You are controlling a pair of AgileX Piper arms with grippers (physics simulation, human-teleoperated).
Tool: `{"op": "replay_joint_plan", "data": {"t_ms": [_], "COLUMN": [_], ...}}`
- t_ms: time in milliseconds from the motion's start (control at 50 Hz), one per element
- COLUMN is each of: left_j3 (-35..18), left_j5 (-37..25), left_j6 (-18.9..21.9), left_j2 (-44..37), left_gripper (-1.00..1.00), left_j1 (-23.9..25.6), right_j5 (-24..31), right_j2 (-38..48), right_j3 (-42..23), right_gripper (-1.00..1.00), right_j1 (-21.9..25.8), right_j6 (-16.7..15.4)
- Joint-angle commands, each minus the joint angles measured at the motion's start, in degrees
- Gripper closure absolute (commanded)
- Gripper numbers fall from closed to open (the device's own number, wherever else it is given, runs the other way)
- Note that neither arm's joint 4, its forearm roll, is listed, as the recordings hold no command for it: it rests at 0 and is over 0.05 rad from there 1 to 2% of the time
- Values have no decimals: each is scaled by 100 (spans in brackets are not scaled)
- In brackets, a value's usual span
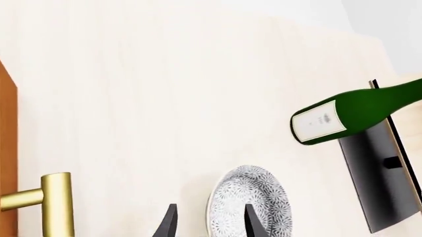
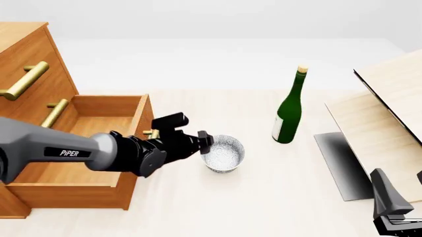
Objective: Put the bowl in the bottom drawer of the cabinet and close it.
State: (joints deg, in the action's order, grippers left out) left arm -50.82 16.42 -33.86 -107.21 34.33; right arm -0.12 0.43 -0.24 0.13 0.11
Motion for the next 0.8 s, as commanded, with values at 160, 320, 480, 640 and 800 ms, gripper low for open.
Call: {"op": "replay_joint_plan", "data": {"t_ms": [160,320,480,640,800], "left_j3": [-53,-103,-140,-171,-176], "left_j5": [56,69,65,66,104], "left_j6": [-57,-72,-84,-105,-133], "left_j2": [-232,-367,-466,-530,-608], "left_gripper": [-100,-100,-100,-100,-100], "left_j1": [11,-12,-32,-6,-3], "right_j5": [0,0,0,1,0], "right_j2": [0,-1,-1,2,0], "right_j3": [0,0,0,0,0], "right_gripper": [-100,-100,-100,-100,-100], "right_j1": [0,0,2,-3,2], "right_j6": [0,1,0,-1,0]}}
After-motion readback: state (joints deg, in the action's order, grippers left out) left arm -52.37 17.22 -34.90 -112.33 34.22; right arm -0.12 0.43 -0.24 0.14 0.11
